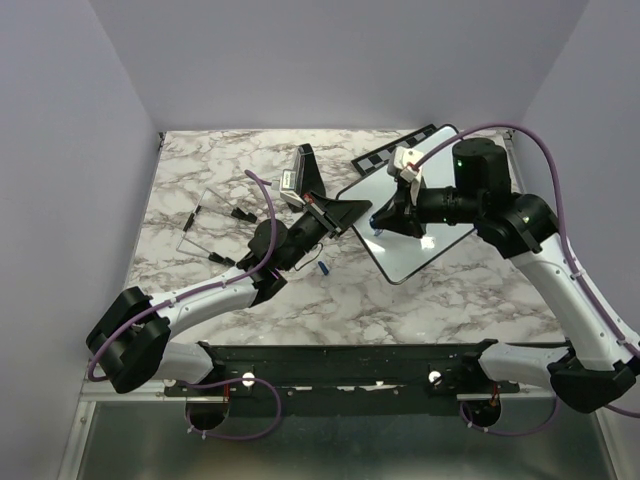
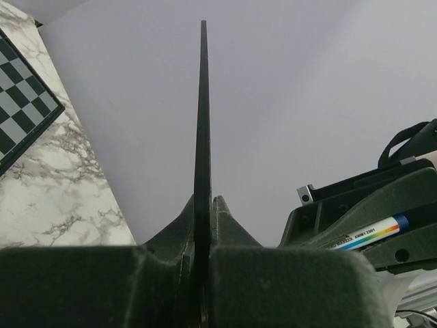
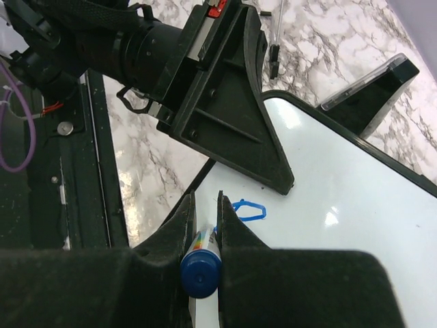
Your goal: Write a sentence on the whiteboard
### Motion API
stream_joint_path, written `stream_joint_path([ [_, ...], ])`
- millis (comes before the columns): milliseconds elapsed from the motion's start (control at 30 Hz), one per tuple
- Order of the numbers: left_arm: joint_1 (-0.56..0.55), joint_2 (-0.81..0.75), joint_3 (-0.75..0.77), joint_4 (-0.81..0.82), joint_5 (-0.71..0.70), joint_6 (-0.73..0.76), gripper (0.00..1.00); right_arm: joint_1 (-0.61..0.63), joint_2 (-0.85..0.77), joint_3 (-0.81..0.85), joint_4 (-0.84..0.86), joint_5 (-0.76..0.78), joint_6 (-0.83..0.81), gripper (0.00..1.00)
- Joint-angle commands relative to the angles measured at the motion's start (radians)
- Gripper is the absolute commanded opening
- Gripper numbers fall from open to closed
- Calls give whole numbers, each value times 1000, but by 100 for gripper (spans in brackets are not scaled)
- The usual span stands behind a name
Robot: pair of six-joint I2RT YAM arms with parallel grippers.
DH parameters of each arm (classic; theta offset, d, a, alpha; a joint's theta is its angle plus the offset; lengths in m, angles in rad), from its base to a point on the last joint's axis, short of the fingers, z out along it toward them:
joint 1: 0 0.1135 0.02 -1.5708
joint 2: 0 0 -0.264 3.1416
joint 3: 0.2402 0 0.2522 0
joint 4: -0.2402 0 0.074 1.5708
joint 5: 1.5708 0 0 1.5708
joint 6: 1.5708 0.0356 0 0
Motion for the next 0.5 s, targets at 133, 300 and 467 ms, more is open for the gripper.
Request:
stream_joint_path([
  [133,-1,-23,16,208,-12,-71,0,5,21,173,-6,29,28,0],
  [300,2,-31,9,208,-9,-71,0,4,29,230,-26,36,23,1],
  [467,5,-48,-7,201,-6,-62,0,4,3,190,-37,34,8,1],
])
